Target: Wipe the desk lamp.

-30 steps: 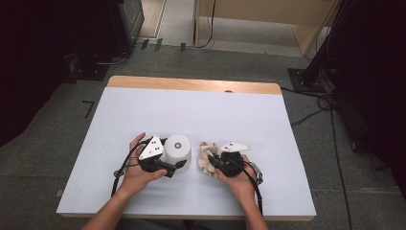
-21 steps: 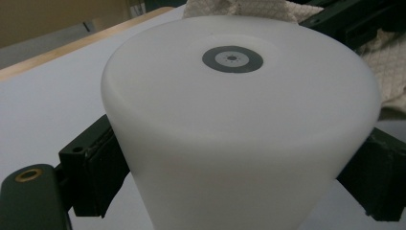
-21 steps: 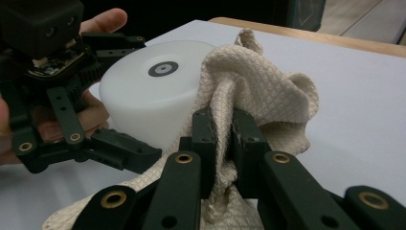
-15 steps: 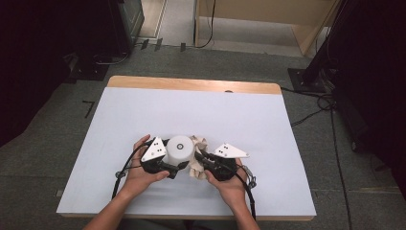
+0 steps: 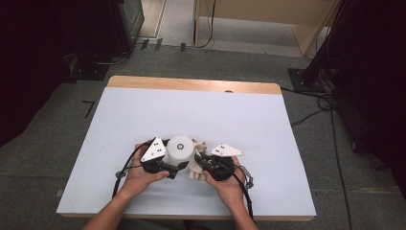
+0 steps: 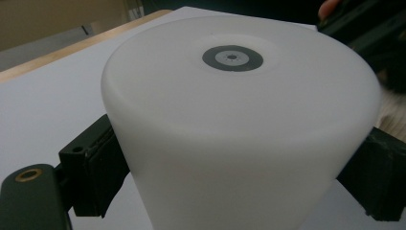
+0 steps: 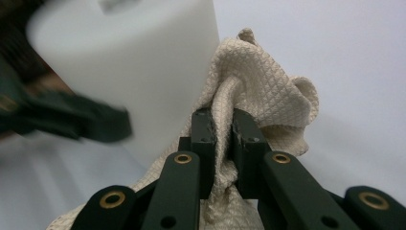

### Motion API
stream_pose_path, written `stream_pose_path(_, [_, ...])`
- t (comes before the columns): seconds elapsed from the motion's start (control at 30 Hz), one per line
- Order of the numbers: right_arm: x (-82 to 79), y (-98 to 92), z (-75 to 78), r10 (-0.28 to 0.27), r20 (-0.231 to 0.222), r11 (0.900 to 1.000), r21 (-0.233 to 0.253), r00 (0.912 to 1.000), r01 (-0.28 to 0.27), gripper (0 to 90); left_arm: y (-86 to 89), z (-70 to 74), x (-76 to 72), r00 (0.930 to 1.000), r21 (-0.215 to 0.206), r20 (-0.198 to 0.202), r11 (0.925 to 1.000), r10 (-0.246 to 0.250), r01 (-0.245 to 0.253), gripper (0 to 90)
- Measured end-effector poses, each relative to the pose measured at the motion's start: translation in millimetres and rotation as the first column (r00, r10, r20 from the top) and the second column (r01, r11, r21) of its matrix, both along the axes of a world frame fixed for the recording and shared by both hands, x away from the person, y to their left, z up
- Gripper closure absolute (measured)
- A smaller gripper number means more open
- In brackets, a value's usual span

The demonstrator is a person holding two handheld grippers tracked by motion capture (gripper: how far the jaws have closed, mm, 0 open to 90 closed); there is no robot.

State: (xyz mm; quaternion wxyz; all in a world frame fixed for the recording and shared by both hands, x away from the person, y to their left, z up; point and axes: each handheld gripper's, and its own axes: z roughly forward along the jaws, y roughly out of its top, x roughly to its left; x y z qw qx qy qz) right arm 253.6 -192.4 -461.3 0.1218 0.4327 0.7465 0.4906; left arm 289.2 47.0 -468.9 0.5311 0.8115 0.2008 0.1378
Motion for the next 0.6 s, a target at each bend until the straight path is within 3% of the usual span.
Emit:
stream_pose_path(0.1, [-6.1,-1.7,16.2,-0.009,0.060,1.000,0.025,0.9981,0.008,81.9,-0.4,-0.3,0.1,1.0000,-0.002,0.001,1.0000,-0.003,0.003,8.8])
stream_pose_path(0.17, [-6.9,-1.8,18.7,-0.005,0.070,1.000,0.025,0.9975,0.003,81.9,-0.5,-0.3,0.0,1.0000,-0.002,0.000,1.0000,-0.003,0.003,8.8])
stream_pose_path(0.27, [-3.4,-1.3,9.7,-0.003,0.031,1.000,0.021,0.9995,0.003,81.8,-0.7,-0.3,0.0,1.0000,-0.003,0.000,1.0000,-0.002,0.002,8.8])
stream_pose_path(0.33, [1.3,1.2,-3.8,0.005,-0.025,1.000,-0.027,0.9997,-0.006,81.8,-0.7,-0.3,0.0,1.0000,-0.003,-0.001,1.0000,-0.003,0.003,8.8])
stream_pose_path(0.43, [7.1,3.4,-20.5,0.007,-0.108,0.998,-0.062,0.9941,-0.014,81.8,-1.0,-0.4,-0.1,1.0000,-0.002,0.002,1.0000,-0.002,0.002,8.7])
stream_pose_path(0.6, [10.2,4.0,-26.1,0.005,-0.141,0.997,-0.072,0.9899,-0.015,81.7,-1.1,-0.6,0.0,1.0000,-0.006,0.001,1.0000,-0.002,0.002,8.7])
